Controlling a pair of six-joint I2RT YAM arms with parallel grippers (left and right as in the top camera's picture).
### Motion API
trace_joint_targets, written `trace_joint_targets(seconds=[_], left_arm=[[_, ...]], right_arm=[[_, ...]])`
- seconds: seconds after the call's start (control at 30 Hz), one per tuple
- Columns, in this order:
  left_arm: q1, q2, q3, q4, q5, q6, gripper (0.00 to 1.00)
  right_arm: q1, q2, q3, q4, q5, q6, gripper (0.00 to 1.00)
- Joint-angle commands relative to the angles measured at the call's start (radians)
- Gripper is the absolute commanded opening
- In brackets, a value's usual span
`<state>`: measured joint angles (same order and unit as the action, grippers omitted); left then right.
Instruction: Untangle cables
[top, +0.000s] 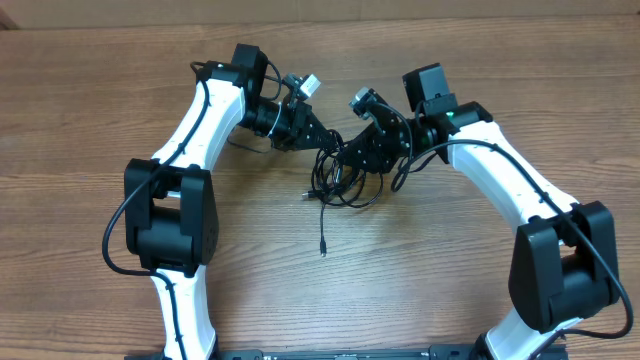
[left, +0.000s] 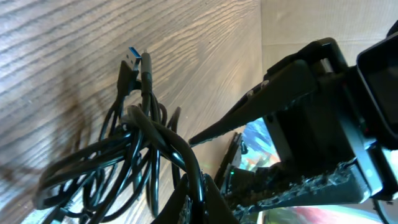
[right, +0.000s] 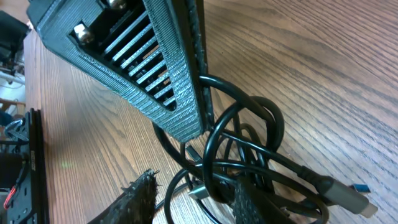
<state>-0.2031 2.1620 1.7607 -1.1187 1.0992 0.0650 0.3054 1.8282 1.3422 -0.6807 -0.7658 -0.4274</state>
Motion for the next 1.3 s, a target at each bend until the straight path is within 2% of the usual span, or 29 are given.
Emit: trace_joint_targets(seconds=[0.0, 0.2, 0.53, 0.8, 1.0, 1.13, 1.27], left_arm=[[-0.007, -0.009, 0.026, -0.012, 0.103, -0.021, 0.04], [-0.007, -0.009, 0.026, -0.045, 0.167, -0.020, 0.04], [-0.007, -0.009, 0.026, -0.090, 0.166, 0.010, 0.05], [-0.007, -0.009, 0.026, -0.092, 0.211, -0.012, 0.04], [-0.007, -0.009, 0.026, -0.093, 0.226, -0.029, 0.04], [-0.007, -0.009, 0.026, -0.093, 0.256, -0.028, 0.04], [-0.007, -0.009, 0.026, -0.093, 0.256, -0.028, 0.04]], right_arm=[[0.011, -0.002, 0.003, 0.009, 0.002, -0.021, 0.40], [0.013, -0.002, 0.003, 0.037, 0.002, -0.020, 0.40], [0.011, -0.002, 0.003, 0.061, 0.025, -0.010, 0.39], [0.028, -0.001, 0.003, 0.090, 0.024, 0.114, 0.27], [0.049, -0.001, 0.003, 0.105, 0.024, 0.114, 0.27], [0.049, -0.001, 0.003, 0.128, 0.023, 0.114, 0.32], [0.049, -0.001, 0.003, 0.147, -0.060, 0.118, 0.30]])
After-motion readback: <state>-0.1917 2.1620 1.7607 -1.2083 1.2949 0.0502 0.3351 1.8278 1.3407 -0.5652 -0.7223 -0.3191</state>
